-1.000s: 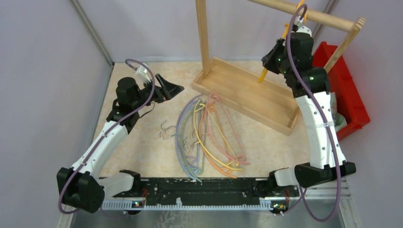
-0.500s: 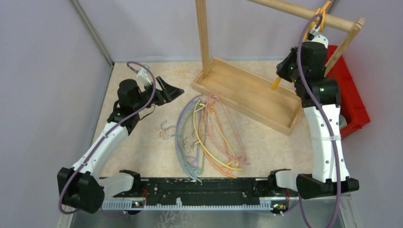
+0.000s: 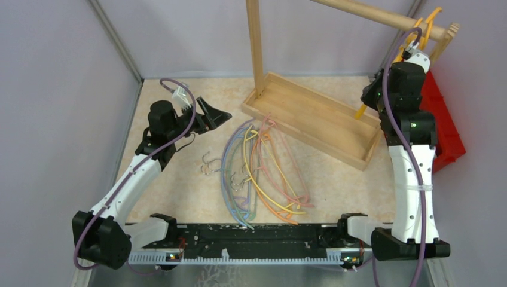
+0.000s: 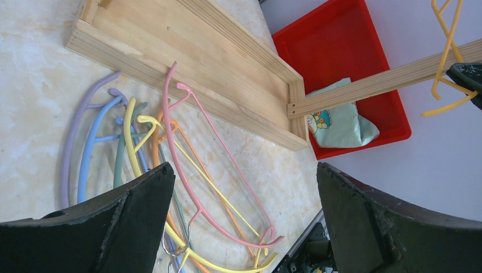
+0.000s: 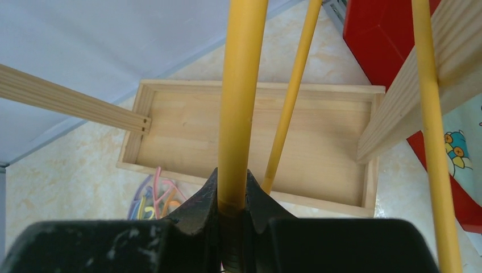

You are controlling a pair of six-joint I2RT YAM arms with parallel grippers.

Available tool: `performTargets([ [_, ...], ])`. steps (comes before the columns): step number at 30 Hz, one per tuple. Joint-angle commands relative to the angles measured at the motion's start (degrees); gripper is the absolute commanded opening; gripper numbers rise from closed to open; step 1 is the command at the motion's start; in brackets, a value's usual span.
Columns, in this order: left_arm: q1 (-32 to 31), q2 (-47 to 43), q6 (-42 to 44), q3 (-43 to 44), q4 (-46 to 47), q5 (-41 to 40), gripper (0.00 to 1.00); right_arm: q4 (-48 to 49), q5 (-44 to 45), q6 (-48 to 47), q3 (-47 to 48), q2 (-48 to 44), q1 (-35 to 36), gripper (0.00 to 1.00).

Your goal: Organize the hangers

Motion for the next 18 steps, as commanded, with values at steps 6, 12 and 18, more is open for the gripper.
performTargets([
  [6,0.42,-0.71,-0.05,-0.3,0.19,0.59,0.99,-4.96,0.13,0.87,-0.51,-0.82,-1.08,0.39],
  [12,0.41,-1.28,-0.04,-0.44,0.27,0.21,0.99,-5.07,-1.32,0.38,1.93,-0.65,-1.05,0.61],
  [18,0.41,-1.89,-0.22,-1.27,0.28,0.2,0.99,-6.93,-1.64,0.23,4.63,-0.98,-1.06,0.69],
])
